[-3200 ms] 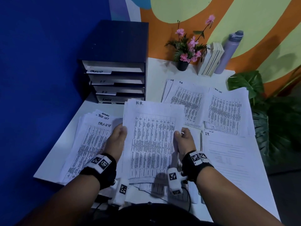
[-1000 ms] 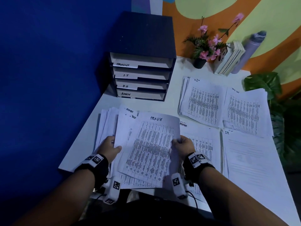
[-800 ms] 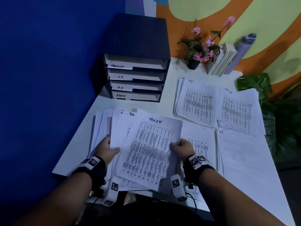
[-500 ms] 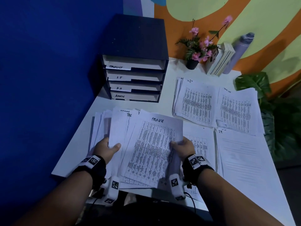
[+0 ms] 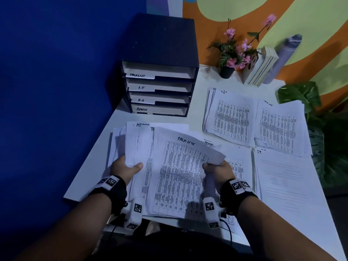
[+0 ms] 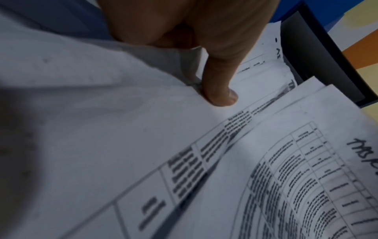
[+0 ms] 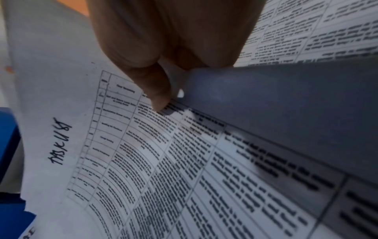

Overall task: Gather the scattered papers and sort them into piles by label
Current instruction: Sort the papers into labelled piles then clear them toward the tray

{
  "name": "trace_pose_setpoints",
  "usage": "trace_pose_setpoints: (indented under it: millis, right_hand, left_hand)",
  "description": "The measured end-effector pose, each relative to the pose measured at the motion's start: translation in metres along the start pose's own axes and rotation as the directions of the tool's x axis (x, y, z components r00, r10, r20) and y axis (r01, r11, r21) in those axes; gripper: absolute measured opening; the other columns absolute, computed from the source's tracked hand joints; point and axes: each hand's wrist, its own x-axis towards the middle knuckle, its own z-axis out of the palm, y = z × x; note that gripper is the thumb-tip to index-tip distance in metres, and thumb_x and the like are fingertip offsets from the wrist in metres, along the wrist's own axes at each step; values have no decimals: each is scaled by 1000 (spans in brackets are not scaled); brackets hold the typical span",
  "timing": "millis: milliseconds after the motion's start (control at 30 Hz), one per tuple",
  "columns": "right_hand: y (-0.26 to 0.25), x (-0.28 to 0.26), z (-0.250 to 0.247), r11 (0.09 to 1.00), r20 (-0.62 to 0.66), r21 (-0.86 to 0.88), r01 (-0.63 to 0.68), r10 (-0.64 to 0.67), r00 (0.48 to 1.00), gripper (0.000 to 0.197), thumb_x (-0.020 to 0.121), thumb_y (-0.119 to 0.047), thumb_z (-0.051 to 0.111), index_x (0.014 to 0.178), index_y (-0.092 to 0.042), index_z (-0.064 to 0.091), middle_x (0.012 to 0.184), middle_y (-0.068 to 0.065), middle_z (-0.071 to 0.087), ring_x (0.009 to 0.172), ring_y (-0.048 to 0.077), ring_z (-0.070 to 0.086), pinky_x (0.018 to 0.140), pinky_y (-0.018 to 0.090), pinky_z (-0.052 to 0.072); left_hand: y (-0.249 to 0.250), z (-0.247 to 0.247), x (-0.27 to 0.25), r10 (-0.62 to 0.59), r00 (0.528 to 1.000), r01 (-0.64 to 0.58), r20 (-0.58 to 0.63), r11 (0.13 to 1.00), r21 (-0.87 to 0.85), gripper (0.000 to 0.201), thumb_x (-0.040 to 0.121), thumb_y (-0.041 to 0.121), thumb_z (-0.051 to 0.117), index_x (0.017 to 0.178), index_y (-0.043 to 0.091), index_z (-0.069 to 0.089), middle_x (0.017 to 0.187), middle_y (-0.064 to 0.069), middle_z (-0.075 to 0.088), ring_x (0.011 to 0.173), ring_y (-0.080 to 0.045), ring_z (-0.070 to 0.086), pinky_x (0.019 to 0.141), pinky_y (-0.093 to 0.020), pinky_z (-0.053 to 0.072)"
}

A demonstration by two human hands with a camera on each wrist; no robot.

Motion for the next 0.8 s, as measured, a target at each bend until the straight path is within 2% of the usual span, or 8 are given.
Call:
trace_pose_setpoints:
  millis: [200,300,400,500,567,633,733,800]
  right_hand:
    - [1,3,3,1000,-26,-1,23,-23,999,28,73,15,69,83,-12,67,73,12,62,72,25,57,70,39,47]
    - [-2,3,-2,999,-41,-21,31,-32,999,26,75,15,67,85,-8,64,72,13,61,72,25,56,69,38,47]
    - [-1,3,-7,1000,-53,-11,29,-29,998,25,75,16,65,78,-9,62,66,12,59,70,25,54,68,39,45]
    - [1,5,-7,1000,-69,-2,14,-14,998,24,61,4,71,74,-13,62,63,9,60,71,26,55,68,41,47]
    - [1,4,-4,999,-36,20,30,-29,999,24,60,3,68,76,-13,61,62,8,58,70,26,53,67,41,46]
    - [-1,2,-1,996,3,61,65,-65,998,25,69,12,63,80,-10,58,61,8,54,66,23,50,62,36,45]
    - [-2,0,1,994,43,76,75,-79,996,27,80,20,56,80,-7,56,59,7,52,60,20,49,60,33,44]
    - [-2,2,1,994,47,101,44,-49,998,26,81,19,58,83,-6,58,62,8,54,62,20,51,62,33,46]
  left_hand:
    - [7,3,-3,11,999,-12,-45,1000,-17,33,87,27,68,117,13,62,111,-3,66,100,-21,60,89,-28,45]
    - [10,2,-5,4,998,-6,-68,1000,-19,35,90,19,63,124,13,58,117,-5,65,98,-20,58,87,-28,43]
    - [14,-1,-8,19,994,-24,-106,999,-48,56,92,8,58,142,21,39,129,-1,56,113,-22,56,90,-28,41]
    - [19,-2,-13,84,995,-89,-54,991,-104,83,93,-3,49,149,47,12,132,15,39,114,-8,45,92,-24,36]
    - [22,-1,-15,135,991,-135,0,988,-81,83,94,-5,44,147,51,15,140,21,35,126,-6,40,100,-22,30]
    - [23,2,-14,149,989,-147,21,987,-68,77,94,-4,43,147,46,22,145,19,35,131,-9,41,99,-17,31]
    - [25,4,-12,127,992,-127,1,990,-54,78,93,-5,40,147,48,19,146,18,30,100,-2,53,70,0,39]
    - [26,5,-12,131,991,-130,1,990,-60,66,95,-1,39,144,42,33,150,10,35,108,-7,53,80,-8,41]
